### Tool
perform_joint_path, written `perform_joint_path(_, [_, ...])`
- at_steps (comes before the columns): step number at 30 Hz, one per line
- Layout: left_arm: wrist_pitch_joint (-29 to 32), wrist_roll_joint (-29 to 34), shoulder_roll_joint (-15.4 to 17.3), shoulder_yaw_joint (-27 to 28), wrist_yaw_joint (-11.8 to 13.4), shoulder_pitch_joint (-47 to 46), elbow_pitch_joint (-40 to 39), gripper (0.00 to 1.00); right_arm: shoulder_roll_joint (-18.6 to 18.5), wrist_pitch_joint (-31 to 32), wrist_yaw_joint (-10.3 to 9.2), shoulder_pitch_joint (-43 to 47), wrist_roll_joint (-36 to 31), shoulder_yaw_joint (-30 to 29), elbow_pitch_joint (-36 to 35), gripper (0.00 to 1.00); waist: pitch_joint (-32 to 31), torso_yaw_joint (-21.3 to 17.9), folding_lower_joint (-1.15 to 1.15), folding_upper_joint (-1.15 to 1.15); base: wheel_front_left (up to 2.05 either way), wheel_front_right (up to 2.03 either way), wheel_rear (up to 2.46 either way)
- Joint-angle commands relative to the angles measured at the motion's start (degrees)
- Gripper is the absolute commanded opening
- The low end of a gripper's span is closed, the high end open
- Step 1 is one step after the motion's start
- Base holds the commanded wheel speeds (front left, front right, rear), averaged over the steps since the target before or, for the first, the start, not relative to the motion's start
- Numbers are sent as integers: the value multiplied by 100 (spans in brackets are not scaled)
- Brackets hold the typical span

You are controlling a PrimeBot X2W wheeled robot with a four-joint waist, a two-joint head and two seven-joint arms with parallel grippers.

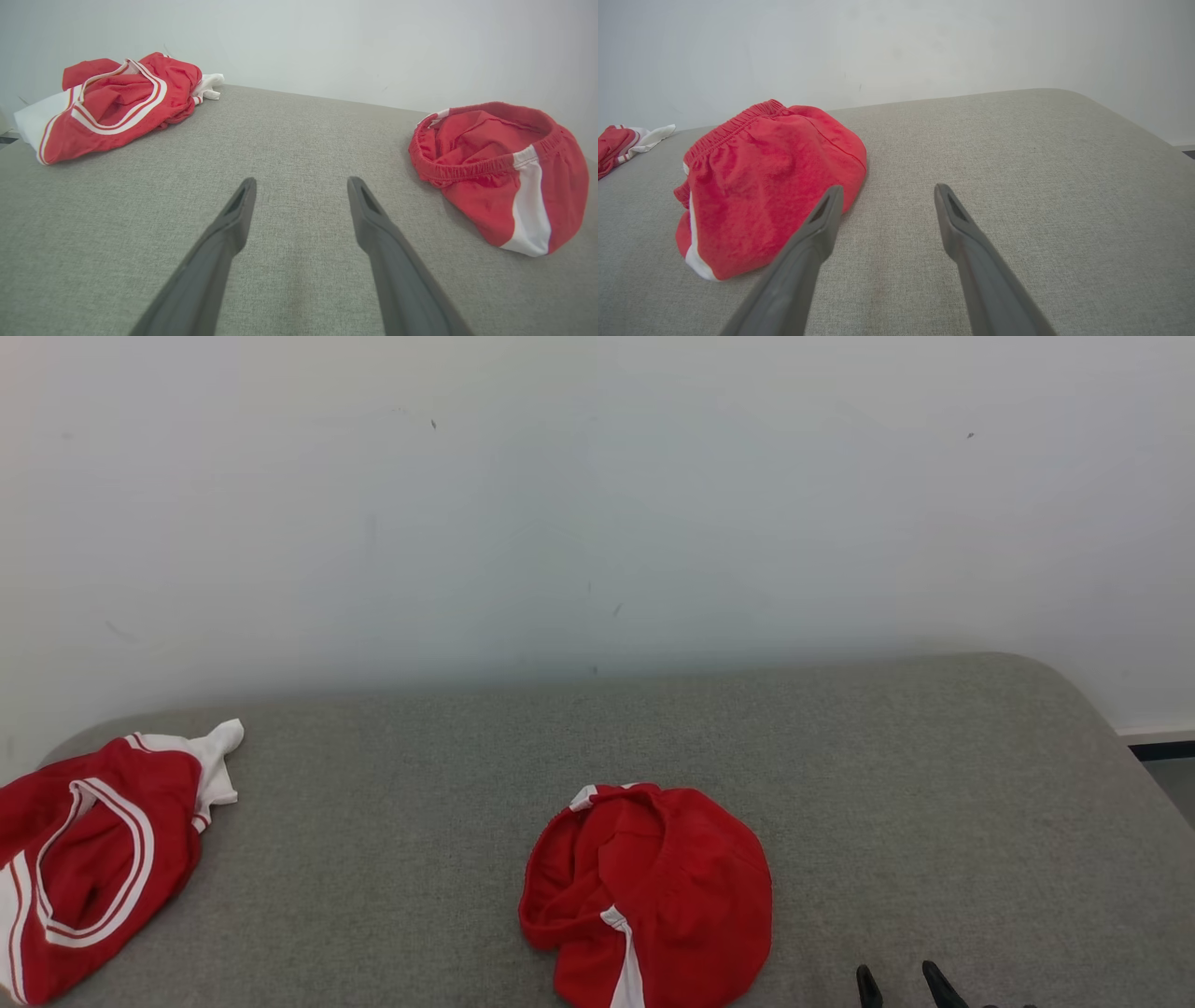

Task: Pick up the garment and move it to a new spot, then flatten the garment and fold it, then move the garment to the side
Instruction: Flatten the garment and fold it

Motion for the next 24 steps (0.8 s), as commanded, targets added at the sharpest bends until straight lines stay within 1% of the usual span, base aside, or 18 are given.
perform_joint_path(1, [-16,-4,-9,13,-18,-79,19,100,0,0,20,-45,27,14,-6,100,12,-3,0,-1,0,0,0])
perform_joint_path(8, [-16,47,-36,-8,-67,-133,54,100,0,-6,20,-55,42,34,18,100,54,-31,0,-1,0,0,0])
perform_joint_path(13, [-16,63,-72,-239,-125,-298,101,100,-1,33,20,-116,30,109,13,100,116,-202,0,-1,0,0,0])
perform_joint_path(15, [-14,53,-64,-422,-139,-437,184,100,0,40,20,-134,23,156,4,100,149,-339,0,-1,0,0,0])
perform_joint_path(19, [112,64,58,-1091,-176,-884,322,100,0,88,20,-227,-37,186,-47,100,259,-691,0,-1,0,0,0])
perform_joint_path(20, [112,64,58,-1091,-176,-884,322,100,0,88,20,-227,-37,186,-47,100,259,-691,0,-1,0,0,0])
perform_joint_path(24, [267,-204,277,-1904,-163,-1375,365,100,-1,115,20,-248,-48,183,-89,100,399,-1105,0,-1,0,0,0])
